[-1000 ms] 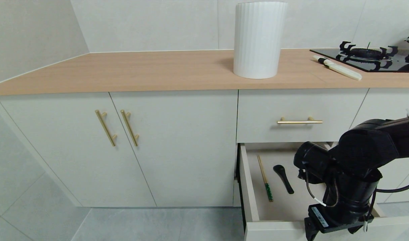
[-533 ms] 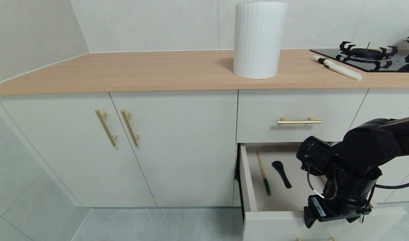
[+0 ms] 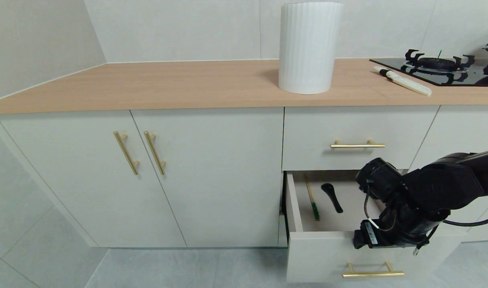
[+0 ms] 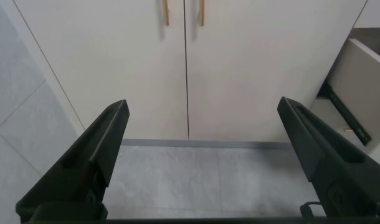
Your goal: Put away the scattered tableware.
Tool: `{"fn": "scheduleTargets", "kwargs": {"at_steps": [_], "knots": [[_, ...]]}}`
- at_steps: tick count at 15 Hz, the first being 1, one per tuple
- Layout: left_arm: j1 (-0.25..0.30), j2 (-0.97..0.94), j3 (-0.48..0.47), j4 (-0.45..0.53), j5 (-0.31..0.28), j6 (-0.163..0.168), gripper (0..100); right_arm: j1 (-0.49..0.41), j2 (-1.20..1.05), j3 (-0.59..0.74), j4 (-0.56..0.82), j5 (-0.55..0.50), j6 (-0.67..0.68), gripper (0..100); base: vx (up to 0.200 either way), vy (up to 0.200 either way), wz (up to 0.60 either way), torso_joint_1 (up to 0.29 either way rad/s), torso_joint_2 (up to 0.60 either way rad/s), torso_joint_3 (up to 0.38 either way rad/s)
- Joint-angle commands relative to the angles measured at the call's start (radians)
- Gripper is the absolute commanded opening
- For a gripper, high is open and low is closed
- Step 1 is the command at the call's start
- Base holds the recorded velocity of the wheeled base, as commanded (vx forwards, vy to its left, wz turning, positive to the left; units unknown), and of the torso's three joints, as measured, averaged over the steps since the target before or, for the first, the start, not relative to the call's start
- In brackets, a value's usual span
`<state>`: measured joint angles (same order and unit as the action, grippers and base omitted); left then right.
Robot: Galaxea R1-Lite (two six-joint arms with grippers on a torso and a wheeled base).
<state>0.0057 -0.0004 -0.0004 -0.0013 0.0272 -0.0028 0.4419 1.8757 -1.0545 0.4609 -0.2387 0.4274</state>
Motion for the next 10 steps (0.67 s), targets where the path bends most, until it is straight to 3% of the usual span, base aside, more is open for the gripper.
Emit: {"fn": "scheduleTargets", "kwargs": {"at_steps": [1,5,10], "knots": [[0.0,0.0,0.0,0.0,0.0,0.0,100,-0.009,-0.007,0.034,-0.033,-0.007,0.001,100,0.0,0.0,0.0,0.0,0.0,0.0],[0.0,0.0,0.0,0.0,0.0,0.0,100,-0.022,-0.004,0.11,-0.238,-0.071,-0.001,100,0.0,0.0,0.0,0.0,0.0,0.0],[0.0,0.0,0.0,0.0,0.0,0.0,100,-0.022,0.003,0.189,-0.459,-0.077,-0.007,100,0.0,0.0,0.0,0.0,0.0,0.0]]}}
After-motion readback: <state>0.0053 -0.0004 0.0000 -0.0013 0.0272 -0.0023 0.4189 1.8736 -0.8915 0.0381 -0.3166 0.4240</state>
